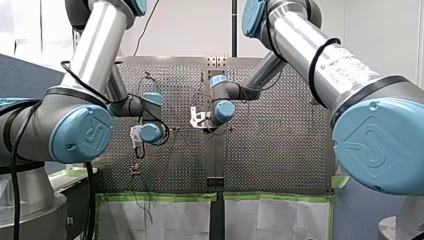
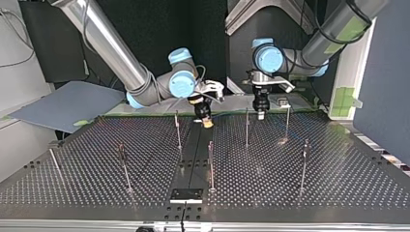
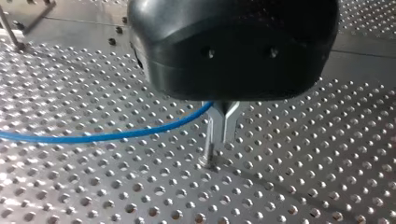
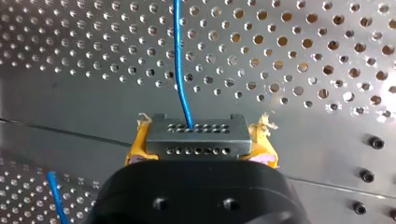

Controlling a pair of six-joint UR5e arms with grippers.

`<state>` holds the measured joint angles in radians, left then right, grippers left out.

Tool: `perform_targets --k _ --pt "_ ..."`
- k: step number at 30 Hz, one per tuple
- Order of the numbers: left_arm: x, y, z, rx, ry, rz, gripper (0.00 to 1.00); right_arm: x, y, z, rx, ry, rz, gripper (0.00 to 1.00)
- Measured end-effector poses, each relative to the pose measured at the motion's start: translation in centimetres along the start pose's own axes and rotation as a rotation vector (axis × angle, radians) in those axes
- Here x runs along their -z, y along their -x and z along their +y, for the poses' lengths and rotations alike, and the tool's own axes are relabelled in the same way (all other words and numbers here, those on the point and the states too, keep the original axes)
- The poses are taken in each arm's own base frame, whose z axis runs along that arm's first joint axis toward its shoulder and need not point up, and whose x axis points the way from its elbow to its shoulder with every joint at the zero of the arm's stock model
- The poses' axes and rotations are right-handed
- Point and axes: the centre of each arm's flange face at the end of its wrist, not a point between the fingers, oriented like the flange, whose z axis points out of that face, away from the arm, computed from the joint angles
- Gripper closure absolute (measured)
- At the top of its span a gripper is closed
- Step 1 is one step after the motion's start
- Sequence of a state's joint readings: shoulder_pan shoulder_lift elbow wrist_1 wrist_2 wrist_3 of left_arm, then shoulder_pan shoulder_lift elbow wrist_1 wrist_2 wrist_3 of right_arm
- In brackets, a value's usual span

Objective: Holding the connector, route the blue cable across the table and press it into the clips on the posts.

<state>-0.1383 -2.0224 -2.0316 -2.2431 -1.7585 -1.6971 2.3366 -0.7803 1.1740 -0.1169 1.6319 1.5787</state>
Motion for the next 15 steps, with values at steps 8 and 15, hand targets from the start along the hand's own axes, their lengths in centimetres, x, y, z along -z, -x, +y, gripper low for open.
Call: perform_targets --k 8,15 --pt "-2.9 -1.0 0.7 -0.006 0.023 0.013 1.0 -0.4 -0.5 1.0 -0.004 0.012 0.013 1.0" --pt "-4.9 0.2 1.5 -0.007 0.048 0.005 1.0 -0.7 -0.8 2.2 -0.009 0.028 0.018 1.0"
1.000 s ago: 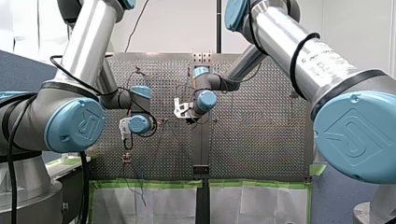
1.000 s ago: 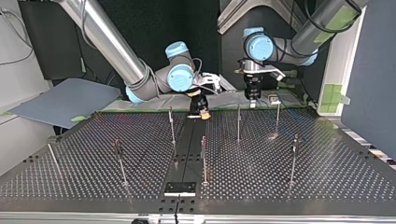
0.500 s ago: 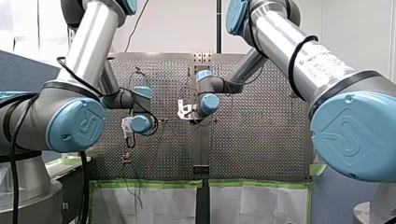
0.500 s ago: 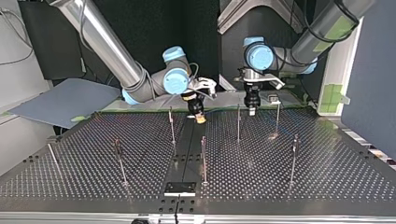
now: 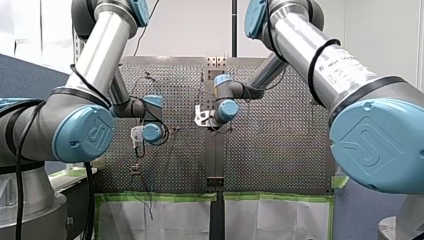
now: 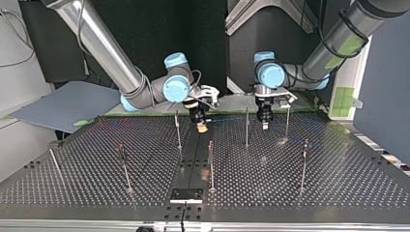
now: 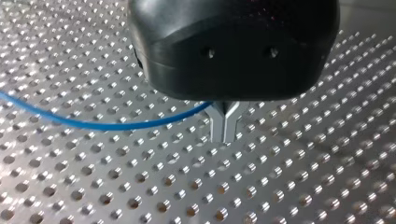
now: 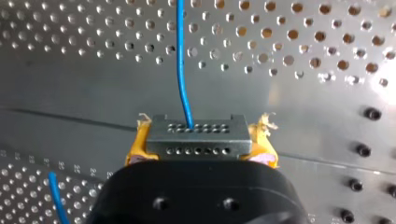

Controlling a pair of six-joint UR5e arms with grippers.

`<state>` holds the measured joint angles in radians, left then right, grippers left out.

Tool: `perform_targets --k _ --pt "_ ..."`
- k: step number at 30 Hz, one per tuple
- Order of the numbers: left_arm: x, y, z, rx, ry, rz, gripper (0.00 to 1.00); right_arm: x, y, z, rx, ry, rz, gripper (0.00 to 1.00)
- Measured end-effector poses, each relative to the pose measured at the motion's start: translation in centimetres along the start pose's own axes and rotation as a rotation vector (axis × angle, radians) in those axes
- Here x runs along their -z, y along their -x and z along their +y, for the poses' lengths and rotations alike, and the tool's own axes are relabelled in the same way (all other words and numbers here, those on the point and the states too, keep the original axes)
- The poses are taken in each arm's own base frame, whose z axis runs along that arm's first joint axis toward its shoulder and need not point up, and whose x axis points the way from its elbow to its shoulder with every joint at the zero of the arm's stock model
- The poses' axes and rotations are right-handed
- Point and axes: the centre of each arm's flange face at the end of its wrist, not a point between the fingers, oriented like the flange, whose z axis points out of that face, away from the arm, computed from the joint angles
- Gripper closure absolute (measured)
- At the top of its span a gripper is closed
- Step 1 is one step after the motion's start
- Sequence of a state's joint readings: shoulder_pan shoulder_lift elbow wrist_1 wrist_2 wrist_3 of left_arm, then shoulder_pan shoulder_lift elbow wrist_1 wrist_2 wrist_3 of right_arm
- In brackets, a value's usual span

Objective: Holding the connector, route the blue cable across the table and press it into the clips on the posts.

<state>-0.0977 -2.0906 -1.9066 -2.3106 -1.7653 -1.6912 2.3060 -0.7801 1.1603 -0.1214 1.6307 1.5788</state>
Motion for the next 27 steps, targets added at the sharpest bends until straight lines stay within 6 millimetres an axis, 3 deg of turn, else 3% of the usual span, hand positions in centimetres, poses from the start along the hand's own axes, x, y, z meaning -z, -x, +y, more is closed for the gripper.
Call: perform_targets --k 2,3,4,6,7,8,9,11,12,13,27 --pt "-0.6 0.5 0.1 -0.002 0.003 -0.005 0.9 -0.1 -0.1 0.3 -0.001 0.004 0.001 1.0" --pt "-0.8 0.7 0.1 -0.002 0.004 -0.007 0.9 -0.1 -0.1 0.4 -0.002 0.005 0.001 1.0" --pt "-1.0 0.8 0.2 -0.004 0.003 -0.007 0.78 -0.1 -0.1 0.6 -0.002 0.005 0.001 1.0" --pt "-1.1 0.9 0.2 -0.007 0.001 -0.003 0.78 -0.2 -0.1 0.7 -0.003 0.0 0.002 1.0" --pt "-1.2 0.9 0.2 -0.008 0.001 0.001 0.57 -0.2 -0.1 0.8 -0.003 -0.002 0.002 1.0" --pt "-1.2 0.9 0.3 -0.01 0.001 0.005 0.45 -0.3 -0.1 0.9 -0.004 -0.004 0.002 1.0" --pt "-1.1 0.8 0.3 -0.012 0.002 0.01 0.45 -0.3 -0.1 0.9 -0.004 -0.006 0.002 1.0" --pt "-1.0 0.7 0.4 -0.02 0.003 0.024 0.07 -0.3 -0.1 0.9 -0.004 -0.007 0.002 1.0" --pt "-1.0 0.7 0.4 -0.025 0.004 0.031 0.07 -0.3 -0.1 0.9 -0.004 -0.008 0.002 1.0" --pt "-0.9 0.6 0.4 -0.032 0.003 0.04 0.0 -0.3 -0.1 1.0 -0.004 -0.008 0.002 1.0" --pt "0.9 1.0 0.2 -0.097 0.025 0.126 0.0 -0.3 -0.1 1.0 -0.005 -0.012 0.001 1.0"
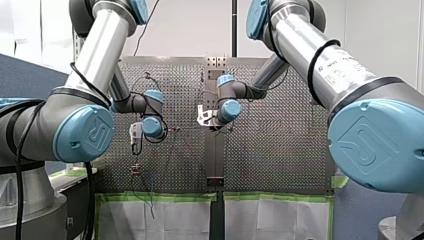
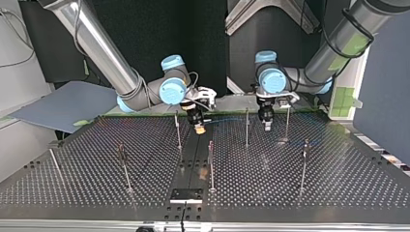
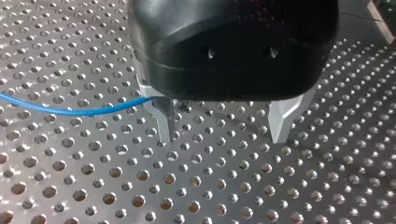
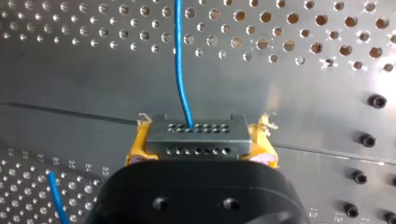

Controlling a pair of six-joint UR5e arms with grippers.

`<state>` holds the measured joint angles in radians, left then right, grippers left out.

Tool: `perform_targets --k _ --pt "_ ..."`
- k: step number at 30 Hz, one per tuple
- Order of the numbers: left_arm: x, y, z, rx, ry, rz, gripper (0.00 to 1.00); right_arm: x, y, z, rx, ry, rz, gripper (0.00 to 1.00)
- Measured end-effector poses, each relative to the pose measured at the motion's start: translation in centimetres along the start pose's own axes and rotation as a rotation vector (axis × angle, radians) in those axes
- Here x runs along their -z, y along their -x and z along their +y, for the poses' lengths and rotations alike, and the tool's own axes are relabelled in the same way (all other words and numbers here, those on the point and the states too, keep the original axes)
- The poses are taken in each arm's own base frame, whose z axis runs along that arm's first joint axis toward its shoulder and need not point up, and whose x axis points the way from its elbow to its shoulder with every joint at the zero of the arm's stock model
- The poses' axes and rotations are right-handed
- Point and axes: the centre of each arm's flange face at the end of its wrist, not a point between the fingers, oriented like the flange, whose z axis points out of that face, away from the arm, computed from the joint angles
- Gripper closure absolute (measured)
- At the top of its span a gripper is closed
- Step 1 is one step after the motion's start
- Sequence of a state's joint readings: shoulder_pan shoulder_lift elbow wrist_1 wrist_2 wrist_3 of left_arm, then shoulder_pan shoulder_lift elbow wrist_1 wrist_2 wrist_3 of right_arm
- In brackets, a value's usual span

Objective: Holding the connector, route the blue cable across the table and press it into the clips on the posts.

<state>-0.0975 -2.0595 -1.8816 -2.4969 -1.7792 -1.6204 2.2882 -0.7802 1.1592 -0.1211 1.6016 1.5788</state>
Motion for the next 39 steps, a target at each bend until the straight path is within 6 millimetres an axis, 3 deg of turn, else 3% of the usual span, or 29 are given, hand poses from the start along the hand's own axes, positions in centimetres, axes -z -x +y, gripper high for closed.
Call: perform_targets --k 24,32,39 --pt "9.4 1.8 -1.0 -0.007 -0.051 0.011 0.0 0.0 0.0 -0.1 0.0 -0.007 -0.003 1.0" --pt "12.6 2.3 -1.9 0.001 -0.094 -0.018 0.0 0.1 0.1 -0.1 0.0 -0.012 -0.006 1.0" --pt "14.1 2.3 -3.3 0.011 -0.14 -0.023 0.0 0.0 -0.1 0.3 -0.004 -0.009 -0.007 1.0"
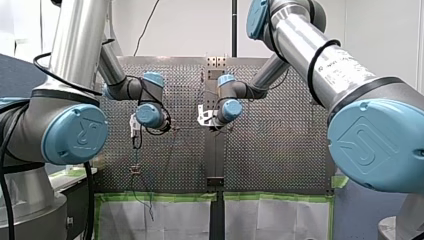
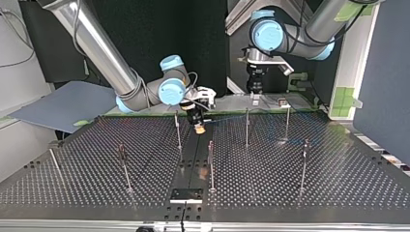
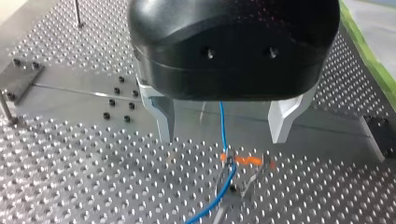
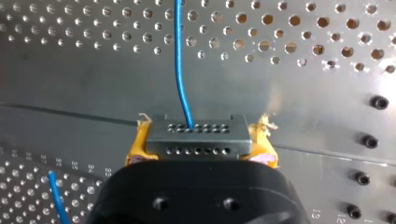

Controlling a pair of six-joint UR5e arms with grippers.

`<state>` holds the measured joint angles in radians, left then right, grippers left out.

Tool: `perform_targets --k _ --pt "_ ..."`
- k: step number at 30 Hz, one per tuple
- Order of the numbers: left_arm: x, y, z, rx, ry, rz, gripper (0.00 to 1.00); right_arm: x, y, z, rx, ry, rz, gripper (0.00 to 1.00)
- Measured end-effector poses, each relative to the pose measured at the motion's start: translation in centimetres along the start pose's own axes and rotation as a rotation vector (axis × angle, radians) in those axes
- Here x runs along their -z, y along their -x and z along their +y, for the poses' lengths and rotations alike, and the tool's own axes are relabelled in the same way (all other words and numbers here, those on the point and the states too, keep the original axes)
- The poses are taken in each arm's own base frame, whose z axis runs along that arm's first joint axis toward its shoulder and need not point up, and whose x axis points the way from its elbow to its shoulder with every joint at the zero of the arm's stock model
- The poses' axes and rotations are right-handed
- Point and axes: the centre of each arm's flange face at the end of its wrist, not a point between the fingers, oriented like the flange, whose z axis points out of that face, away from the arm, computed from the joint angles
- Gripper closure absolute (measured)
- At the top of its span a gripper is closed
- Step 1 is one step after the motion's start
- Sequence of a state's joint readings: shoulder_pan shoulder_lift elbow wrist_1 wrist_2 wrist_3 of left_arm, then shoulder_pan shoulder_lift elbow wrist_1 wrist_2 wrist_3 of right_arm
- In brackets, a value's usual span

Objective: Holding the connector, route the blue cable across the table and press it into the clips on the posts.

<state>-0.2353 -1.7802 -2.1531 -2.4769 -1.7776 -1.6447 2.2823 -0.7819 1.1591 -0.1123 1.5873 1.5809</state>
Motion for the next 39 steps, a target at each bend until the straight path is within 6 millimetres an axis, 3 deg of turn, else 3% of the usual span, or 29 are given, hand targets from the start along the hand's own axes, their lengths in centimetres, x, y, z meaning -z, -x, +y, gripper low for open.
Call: perform_targets --k 6,14,24,39 --pt "0.1 -0.5 -1.3 0.003 -0.028 0.001 0.0 0.1 -0.6 0.8 -0.004 0.002 0.005 1.0" --pt "-1.4 -1.5 -3.3 0.009 -0.052 0.012 0.0 1.1 -2.3 1.0 -0.013 0.0 0.003 1.0" --pt "-2.7 -0.8 -5.6 0.048 -0.07 0.003 0.0 1.6 -1.6 1.8 -0.019 0.01 -0.03 1.0" --pt "-7.3 -2.0 -7.2 0.052 -0.03 0.005 0.0 1.5 -1.7 2.4 -0.022 0.01 -0.03 1.0"
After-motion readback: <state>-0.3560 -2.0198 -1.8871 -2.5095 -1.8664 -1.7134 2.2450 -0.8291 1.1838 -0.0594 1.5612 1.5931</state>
